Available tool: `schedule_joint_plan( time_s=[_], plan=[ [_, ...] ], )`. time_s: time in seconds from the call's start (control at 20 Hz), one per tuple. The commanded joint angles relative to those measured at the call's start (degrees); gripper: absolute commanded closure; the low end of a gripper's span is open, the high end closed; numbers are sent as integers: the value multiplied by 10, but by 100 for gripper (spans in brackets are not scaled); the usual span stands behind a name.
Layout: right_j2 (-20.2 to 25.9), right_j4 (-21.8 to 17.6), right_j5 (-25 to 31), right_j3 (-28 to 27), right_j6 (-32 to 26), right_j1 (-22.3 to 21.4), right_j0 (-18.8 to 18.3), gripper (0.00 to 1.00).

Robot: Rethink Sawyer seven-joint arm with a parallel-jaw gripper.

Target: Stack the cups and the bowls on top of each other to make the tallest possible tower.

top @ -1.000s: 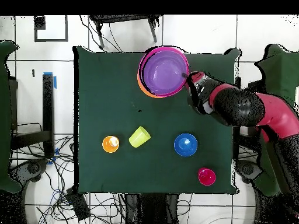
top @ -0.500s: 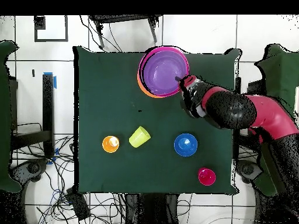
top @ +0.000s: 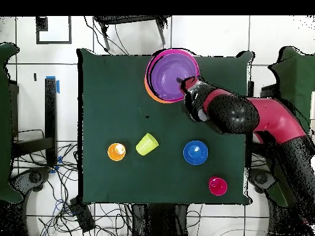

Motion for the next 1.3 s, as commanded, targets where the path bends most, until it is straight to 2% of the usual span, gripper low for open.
schedule_joint_plan(
  time_s=[0.05,0.65,1.3],
  plan=[
    [-21,-34,-16,-9,-92,40,29,0],
    [-45,-61,-52,9,-74,51,36,0],
    [-41,-65,-44,11,-84,57,28,0]
  ],
)
